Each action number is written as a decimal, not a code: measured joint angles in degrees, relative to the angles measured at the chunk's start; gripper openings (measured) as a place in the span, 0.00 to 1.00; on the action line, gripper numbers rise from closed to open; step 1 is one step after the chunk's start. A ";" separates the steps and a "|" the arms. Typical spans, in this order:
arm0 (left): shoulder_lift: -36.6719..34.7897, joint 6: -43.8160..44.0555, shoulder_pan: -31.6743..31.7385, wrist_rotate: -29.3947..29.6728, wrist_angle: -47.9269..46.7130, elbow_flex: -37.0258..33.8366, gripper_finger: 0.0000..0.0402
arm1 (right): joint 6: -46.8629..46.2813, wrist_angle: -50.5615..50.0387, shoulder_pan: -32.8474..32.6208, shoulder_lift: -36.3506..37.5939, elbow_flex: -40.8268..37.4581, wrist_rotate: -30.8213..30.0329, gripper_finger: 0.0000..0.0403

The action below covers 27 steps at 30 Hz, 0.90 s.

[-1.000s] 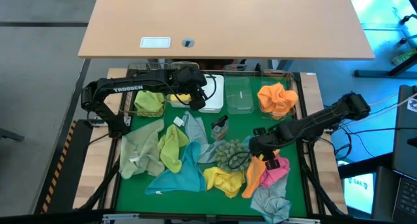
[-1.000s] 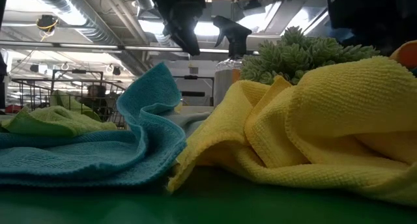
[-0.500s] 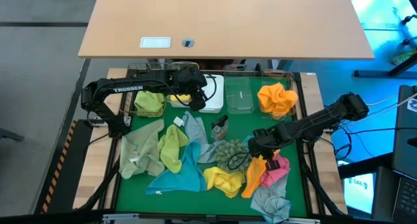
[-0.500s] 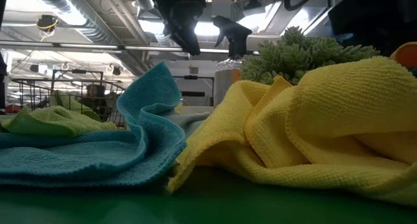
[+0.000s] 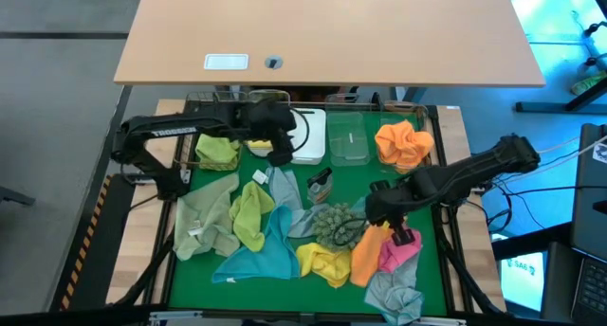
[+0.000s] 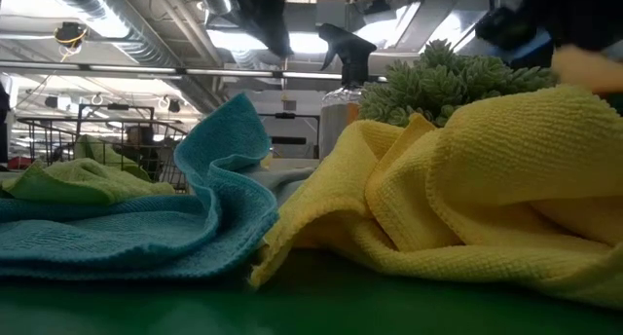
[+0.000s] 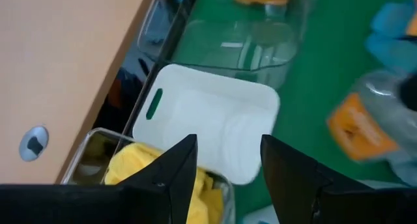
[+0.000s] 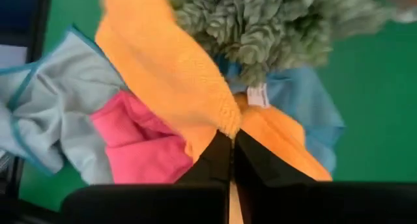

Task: Sort microfiber towel by color & place in baskets
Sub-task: Put the orange microfiber towel into the right transparent bin

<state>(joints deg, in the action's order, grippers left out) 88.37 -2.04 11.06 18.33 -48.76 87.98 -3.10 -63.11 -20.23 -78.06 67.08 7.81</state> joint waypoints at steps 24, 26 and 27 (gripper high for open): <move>-5.94 4.60 -17.88 -8.60 4.09 0.07 0.41 | 0.31 -18.01 1.35 16.58 23.23 -48.71 0.00; -5.94 4.67 -18.70 -8.56 4.95 0.07 0.41 | 0.31 -18.02 3.18 18.22 23.72 -51.85 0.01; -5.94 4.67 -19.09 -8.53 5.27 0.07 0.41 | 0.31 -18.00 4.20 19.09 23.78 -53.20 0.00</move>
<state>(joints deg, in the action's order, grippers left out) 82.43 2.63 -8.04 9.80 -43.50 88.05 -2.79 -81.11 -16.02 -58.96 90.86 -45.40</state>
